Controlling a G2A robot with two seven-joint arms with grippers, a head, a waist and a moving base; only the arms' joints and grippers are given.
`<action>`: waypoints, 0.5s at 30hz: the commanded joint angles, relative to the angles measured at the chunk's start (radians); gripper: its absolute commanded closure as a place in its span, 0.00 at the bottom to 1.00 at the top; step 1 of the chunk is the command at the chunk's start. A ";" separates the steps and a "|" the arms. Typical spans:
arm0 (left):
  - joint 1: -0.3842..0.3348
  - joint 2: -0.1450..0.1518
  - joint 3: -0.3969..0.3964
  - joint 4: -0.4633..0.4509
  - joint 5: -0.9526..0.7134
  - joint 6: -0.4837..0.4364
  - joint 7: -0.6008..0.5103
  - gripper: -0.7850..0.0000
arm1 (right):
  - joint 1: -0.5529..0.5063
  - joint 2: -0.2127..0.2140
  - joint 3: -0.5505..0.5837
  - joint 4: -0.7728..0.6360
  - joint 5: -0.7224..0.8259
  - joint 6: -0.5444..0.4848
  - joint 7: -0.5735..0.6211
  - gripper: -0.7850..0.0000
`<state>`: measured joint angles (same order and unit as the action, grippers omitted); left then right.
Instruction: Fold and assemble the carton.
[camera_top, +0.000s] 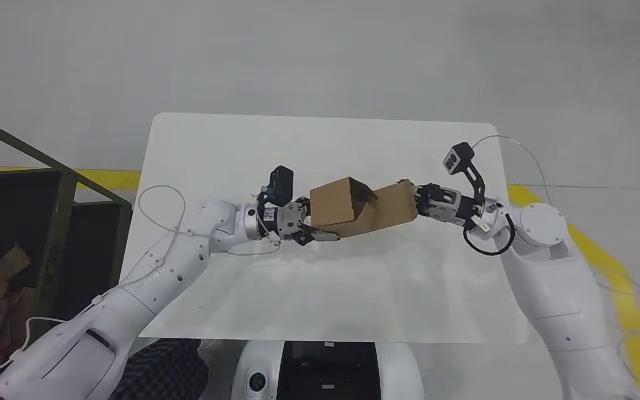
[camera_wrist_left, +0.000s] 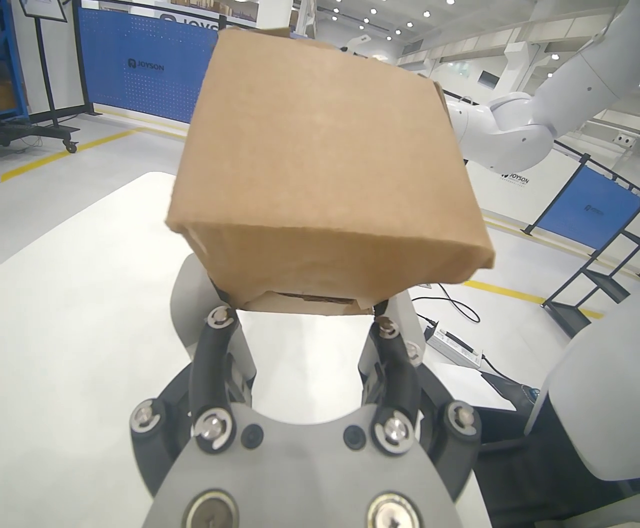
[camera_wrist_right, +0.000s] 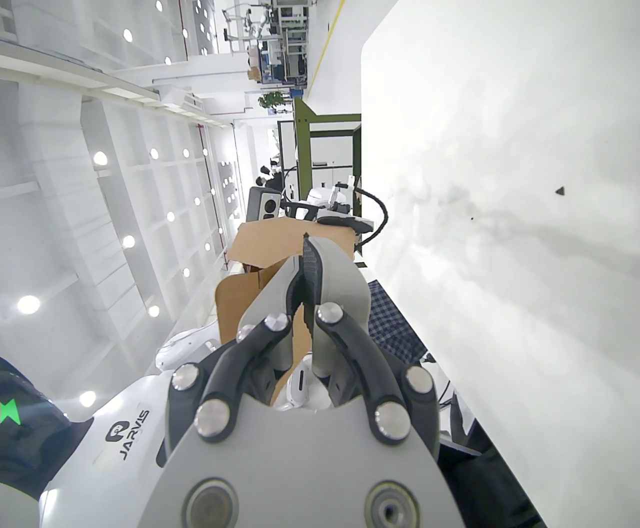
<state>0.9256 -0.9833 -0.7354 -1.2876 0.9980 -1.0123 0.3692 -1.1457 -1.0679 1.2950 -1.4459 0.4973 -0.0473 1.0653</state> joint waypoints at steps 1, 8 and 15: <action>0.000 0.001 -0.003 0.000 0.002 0.000 0.007 0.52 | -0.009 0.003 0.014 0.008 -0.013 -0.001 -0.014 1.00; 0.002 0.005 -0.002 0.004 0.018 0.000 0.004 0.51 | -0.052 0.017 0.114 -0.042 -0.031 -0.050 -0.131 1.00; -0.002 0.003 -0.002 0.011 0.049 0.000 -0.030 0.51 | -0.079 0.030 0.152 -0.226 -0.097 -0.032 -0.104 1.00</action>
<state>0.9239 -0.9794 -0.7376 -1.2771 1.0435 -1.0123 0.3439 -1.2270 -1.0386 1.4528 -1.6556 0.4090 -0.0881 0.9466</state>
